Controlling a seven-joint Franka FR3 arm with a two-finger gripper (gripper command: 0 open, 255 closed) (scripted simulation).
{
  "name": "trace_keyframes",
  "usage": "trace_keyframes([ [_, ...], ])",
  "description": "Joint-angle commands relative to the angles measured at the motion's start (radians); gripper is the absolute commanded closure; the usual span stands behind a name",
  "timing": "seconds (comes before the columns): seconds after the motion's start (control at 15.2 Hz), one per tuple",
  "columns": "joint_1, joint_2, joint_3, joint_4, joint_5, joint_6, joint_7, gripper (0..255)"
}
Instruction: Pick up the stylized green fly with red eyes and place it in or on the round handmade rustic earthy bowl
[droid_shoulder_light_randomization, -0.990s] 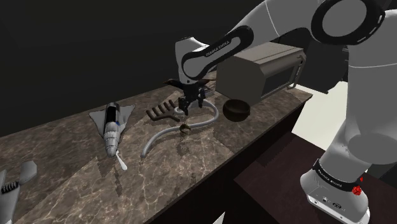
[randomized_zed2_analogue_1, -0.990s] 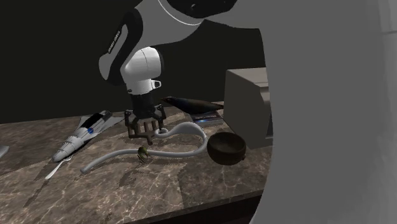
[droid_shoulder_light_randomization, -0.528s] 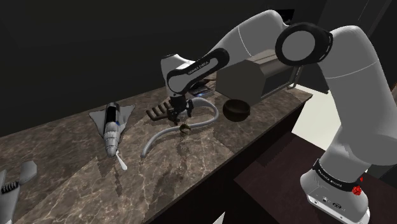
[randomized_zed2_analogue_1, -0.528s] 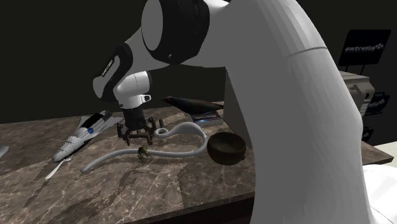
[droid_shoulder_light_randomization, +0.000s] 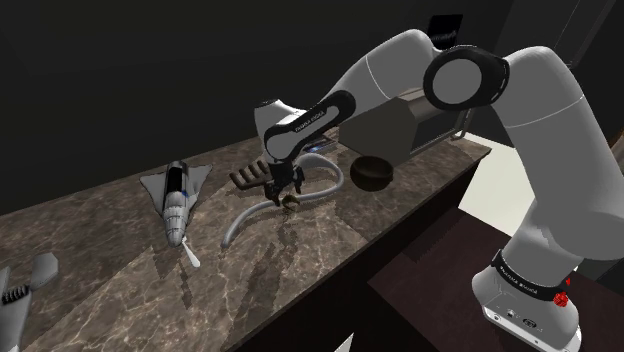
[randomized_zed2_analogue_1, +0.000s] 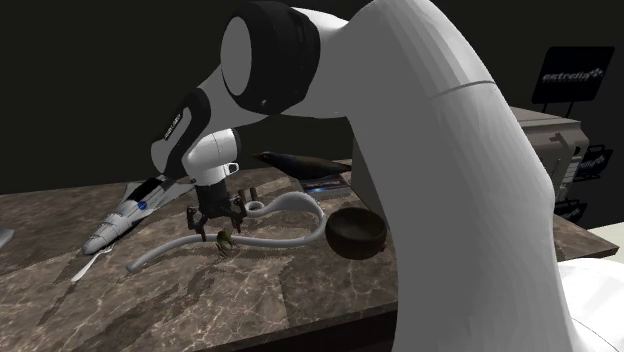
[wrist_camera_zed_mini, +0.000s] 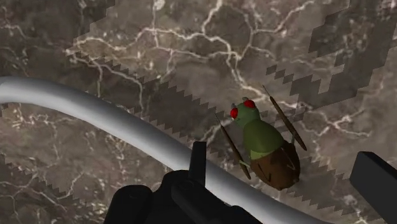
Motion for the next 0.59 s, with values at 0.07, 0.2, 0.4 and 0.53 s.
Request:
trace_keyframes([
  [0.07,0.000,0.005,-0.001,0.000,-0.001,0.006,0.001,0],
  [0.2,0.000,0.005,-0.001,0.000,-0.001,0.006,0.001,0],
  [0.4,0.000,0.005,-0.001,0.000,-0.001,0.006,0.001,0],
  [0.53,0.000,0.005,-0.001,0.000,-0.001,0.006,0.001,255],
])
